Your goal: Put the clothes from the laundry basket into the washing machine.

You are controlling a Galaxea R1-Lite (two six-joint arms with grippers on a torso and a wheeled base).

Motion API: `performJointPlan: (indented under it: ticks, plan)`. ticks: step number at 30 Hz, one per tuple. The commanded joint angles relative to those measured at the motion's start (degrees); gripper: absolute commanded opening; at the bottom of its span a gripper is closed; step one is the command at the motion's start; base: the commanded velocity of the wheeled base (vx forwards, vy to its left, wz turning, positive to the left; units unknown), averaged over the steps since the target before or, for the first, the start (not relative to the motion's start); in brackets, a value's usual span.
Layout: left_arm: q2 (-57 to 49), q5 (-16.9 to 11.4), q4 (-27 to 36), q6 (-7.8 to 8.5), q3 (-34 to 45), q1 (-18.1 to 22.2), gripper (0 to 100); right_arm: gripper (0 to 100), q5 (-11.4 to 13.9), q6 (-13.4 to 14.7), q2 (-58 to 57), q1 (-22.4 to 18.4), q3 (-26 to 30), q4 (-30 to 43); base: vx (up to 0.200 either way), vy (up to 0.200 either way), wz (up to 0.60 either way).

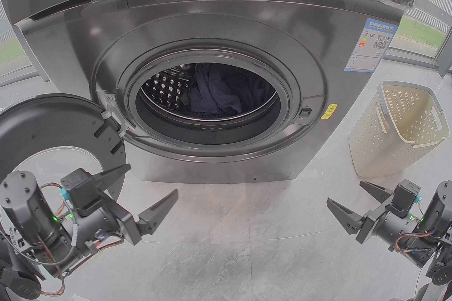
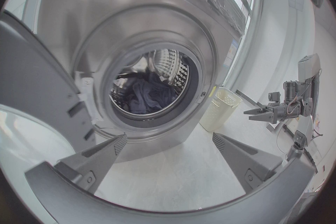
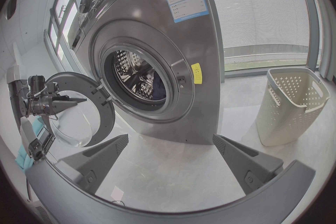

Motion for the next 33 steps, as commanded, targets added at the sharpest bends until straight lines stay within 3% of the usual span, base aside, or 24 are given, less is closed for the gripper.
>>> performJointPlan:
  ticks: [1, 6, 16, 18, 21, 22, 23, 28, 33]
  plan:
    - [-13.0, -0.3, 1.4, 0.43, 5.0, 3.2, 100, 100, -1.2, -1.2, -13.2, -1.4, 0.9, 9.5, 0.000, 0.000, 0.00]
    - [-21.7, 0.1, 8.5, 0.34, 7.5, 3.2, 100, 100, -2.3, -0.8, -19.8, -2.3, 1.0, 18.7, -0.160, 0.000, 0.00]
    - [-39.2, -0.5, 25.5, -0.19, 8.2, 8.6, 100, 100, -2.4, -1.5, -35.8, -12.7, 0.9, 35.0, -0.100, 0.000, 0.00]
    - [-41.5, -0.5, 27.0, 0.08, 9.0, 9.7, 100, 100, -1.9, -3.1, -40.0, -16.2, 0.9, 39.6, -0.100, 0.000, 0.00]
    - [-44.3, -1.0, 27.6, 0.25, 10.7, 11.6, 100, 100, -1.2, -8.4, -50.0, -19.5, 0.9, 48.3, -0.200, 0.000, 0.00]
    - [-44.3, -1.0, 27.6, 0.25, 10.7, 11.6, 100, 100, -1.2, -8.4, -50.0, -19.5, 0.9, 48.3, -0.200, 0.000, 0.00]
    - [-45.7, -1.6, 27.8, 0.16, 11.5, 13.1, 100, 100, 0.3, -10.9, -56.9, -22.0, 0.9, 53.8, 0.000, 0.000, 0.00]
    - [-51.0, -2.6, 31.7, 0.16, 12.0, 16.3, 100, 100, 4.6, -11.7, -69.6, -28.9, 0.7, 63.3, 0.000, 0.000, 0.00]
    - [-60.0, -5.0, 40.6, -0.01, 12.0, 20.0, 100, 100, 4.6, -11.5, -77.7, -30.7, -0.1, 70.6, 0.000, 0.000, 0.00]
